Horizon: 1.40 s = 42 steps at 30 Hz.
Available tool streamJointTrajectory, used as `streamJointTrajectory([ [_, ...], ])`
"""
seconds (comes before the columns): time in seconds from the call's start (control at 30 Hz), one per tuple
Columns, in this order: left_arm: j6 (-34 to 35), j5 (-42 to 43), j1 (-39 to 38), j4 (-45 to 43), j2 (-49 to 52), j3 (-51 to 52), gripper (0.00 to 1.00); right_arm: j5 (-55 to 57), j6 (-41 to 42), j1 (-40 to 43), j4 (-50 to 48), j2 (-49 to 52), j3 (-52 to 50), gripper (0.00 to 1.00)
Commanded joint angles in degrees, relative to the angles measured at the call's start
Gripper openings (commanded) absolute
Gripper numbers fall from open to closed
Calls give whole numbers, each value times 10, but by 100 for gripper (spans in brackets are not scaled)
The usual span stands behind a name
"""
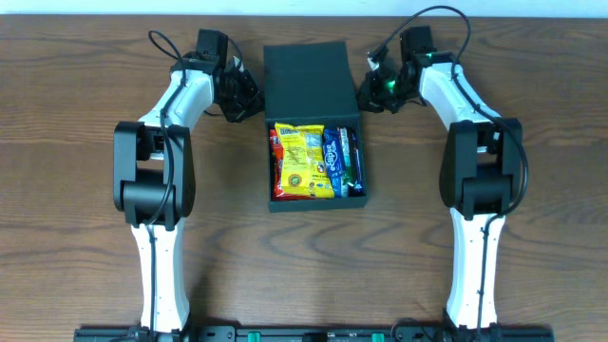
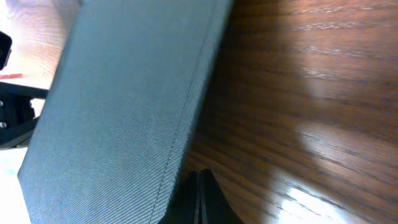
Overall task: Pack container
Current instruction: 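Grip both sides of the raised box lid with both grippers, then swing the lid forward and down onto the box with both grippers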
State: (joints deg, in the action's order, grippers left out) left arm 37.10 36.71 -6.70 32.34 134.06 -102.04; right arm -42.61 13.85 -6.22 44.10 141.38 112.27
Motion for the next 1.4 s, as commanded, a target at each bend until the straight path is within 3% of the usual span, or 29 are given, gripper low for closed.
streamJointTrajectory([
  [0.0,6,19,-7,-4,3,-10,6,-55,-7,-16,-8,12,3,1],
  [0.27,-41,71,2,-24,3,-20,6,-132,-54,-10,-32,10,13,1],
  [0.5,-83,94,8,-10,3,-80,6,-134,-104,-4,-30,-23,17,1],
  [1.03,-217,94,8,168,1,-272,6,-124,-183,-4,-20,-154,17,1],
  [1.37,-326,94,8,305,-8,-344,6,-92,-274,-6,110,-193,17,1],
])
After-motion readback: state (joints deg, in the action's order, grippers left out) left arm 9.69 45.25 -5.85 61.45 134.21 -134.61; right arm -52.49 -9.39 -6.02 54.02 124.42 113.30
